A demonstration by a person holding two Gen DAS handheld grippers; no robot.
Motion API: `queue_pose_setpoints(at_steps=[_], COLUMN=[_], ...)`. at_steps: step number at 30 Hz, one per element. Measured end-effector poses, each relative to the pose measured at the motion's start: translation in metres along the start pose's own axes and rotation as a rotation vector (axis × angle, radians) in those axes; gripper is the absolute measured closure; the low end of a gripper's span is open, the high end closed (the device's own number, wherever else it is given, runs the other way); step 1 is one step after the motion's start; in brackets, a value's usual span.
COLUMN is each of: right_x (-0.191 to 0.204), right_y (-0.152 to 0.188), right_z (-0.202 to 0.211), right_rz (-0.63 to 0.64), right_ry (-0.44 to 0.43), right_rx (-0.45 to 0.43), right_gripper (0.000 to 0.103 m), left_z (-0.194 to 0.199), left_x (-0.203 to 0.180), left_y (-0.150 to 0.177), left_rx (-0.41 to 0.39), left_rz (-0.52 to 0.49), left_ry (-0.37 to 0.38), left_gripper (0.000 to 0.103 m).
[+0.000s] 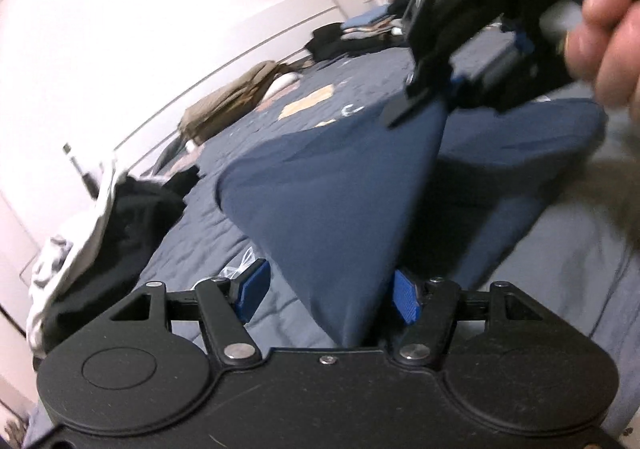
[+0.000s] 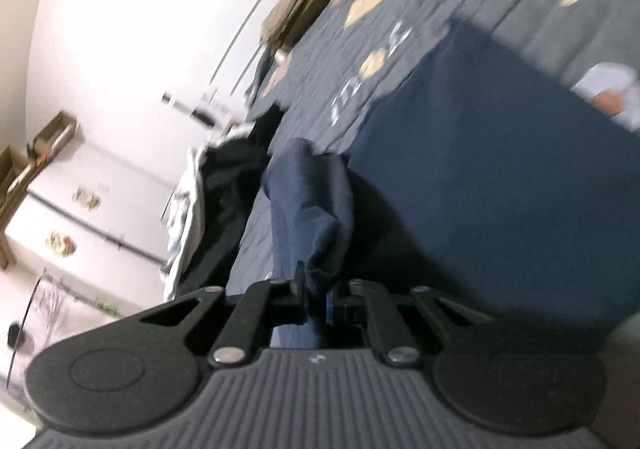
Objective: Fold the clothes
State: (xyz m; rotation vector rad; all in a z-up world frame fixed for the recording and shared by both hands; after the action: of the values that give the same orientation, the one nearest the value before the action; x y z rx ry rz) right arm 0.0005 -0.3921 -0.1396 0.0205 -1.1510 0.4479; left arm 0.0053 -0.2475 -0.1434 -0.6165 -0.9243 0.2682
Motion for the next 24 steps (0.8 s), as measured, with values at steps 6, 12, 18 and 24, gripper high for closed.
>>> queue_pose_setpoints(at_steps=[6, 12, 18, 24], right_x=[-0.028, -0.044, -0.036, -0.022], right_y=[-0.002, 0.001, 0.001, -0.009], right_z=[-0.008, -0.029, -0.023, 0.004], right_rz=[0.027, -0.015, 0.003, -0.020], right_ry=[0.121, 0.107, 0.074, 0.030], right_rx=[0.017, 0.042, 0.009, -0.038], right_gripper=[0.093, 0.074, 0.096, 0.097], left_z=[-0.009, -0.012, -0.016, -0.015], left_x=[-0.022, -0.037, -0.042, -0.047], left_y=[-0.003, -0.002, 0.002, -0.003], left_rx=[0.013, 0.008, 0.009, 0.005], left_rz=[-0.113, -0.234, -0.320, -0.337], left_ry=[0.003, -0.035, -0.091, -0.083], left_gripper=[0.043, 0.048, 0.048, 0.060])
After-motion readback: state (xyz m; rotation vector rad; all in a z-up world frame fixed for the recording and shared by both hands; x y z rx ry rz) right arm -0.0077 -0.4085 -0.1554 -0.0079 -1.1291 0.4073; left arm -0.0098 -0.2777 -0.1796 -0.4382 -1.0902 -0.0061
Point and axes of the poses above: each gripper's, at about its wrist camera, not at the fingertips, and z roughly against the way its jaws point, x to its left, y to its underside, the point moved 7 cm from there along -z, roughly the way its jaws point, and after that the axes turned 13 degrees about -z, right-handed, at the moved point
